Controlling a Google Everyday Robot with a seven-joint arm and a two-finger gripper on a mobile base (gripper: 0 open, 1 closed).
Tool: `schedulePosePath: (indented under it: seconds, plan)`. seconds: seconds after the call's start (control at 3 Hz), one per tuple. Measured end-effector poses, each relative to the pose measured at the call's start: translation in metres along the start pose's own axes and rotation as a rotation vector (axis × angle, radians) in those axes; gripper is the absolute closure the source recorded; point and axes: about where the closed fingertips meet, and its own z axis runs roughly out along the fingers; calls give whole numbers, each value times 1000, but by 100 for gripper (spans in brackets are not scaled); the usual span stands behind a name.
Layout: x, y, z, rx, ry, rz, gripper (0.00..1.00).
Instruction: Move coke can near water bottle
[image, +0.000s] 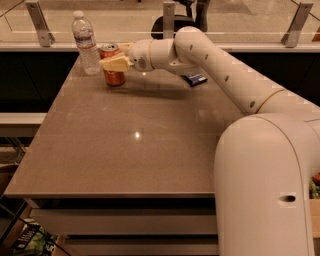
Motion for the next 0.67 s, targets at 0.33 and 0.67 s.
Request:
schedulePosePath:
  seconds: [0.33,0.67]
  plan:
    - [0,2,3,-5,0,1,0]
    - [0,2,3,-5,0,1,0]
